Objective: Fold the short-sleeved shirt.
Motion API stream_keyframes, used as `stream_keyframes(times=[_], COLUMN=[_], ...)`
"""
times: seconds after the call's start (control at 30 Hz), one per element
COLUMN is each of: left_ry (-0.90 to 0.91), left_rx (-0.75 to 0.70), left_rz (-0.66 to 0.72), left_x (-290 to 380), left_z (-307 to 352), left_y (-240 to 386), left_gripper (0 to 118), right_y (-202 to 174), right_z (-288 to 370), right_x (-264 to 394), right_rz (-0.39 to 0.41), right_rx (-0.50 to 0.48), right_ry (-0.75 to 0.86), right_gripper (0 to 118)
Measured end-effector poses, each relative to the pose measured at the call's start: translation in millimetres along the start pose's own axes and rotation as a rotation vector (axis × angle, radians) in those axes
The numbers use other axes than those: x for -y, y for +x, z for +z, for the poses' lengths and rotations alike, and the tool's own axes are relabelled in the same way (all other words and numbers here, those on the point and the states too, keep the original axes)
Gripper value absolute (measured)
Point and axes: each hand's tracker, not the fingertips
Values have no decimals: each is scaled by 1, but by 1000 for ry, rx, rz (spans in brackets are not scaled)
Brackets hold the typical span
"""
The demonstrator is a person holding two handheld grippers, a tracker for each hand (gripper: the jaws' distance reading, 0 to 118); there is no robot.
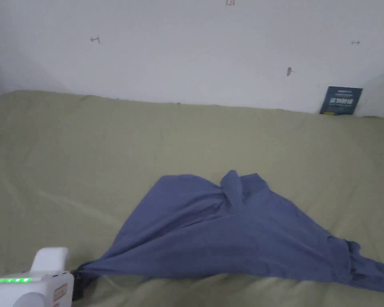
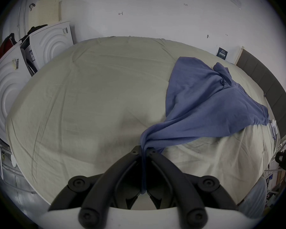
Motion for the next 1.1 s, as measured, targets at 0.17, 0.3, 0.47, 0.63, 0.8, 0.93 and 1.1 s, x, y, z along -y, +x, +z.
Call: stream_keyframes(times=[0.17,0.3,0.47,0.63,0.8,0.93,1.1], left_ry=[13,10,16,8,-18,-33,-42], left_rx=[5,12,20,30,30,26,16], left_rz=[0,-2,-8,-2,-6,-17,-31], left_x=[-1,-3,-10,-11,-10,-11,-11], left_z=[3,3,4,0,-8,-13,-15], left_y=[1,1,1,-1,1,4,6], left_gripper=[0,0,0,0,0,0,0], right_y=[15,27,40,40,40,34,25], right_z=[-31,-75,-153,-244,-312,-325,-278], right_x=[-53,-122,-223,-288,-296,-293,-300], right_rz=[-50,12,95,222,195,214,272], right_rx=[30,46,59,79,80,91,99], right_ry=[-13,22,27,-153,-221,-266,-154], right_gripper=[0,0,58,118,112,99,1])
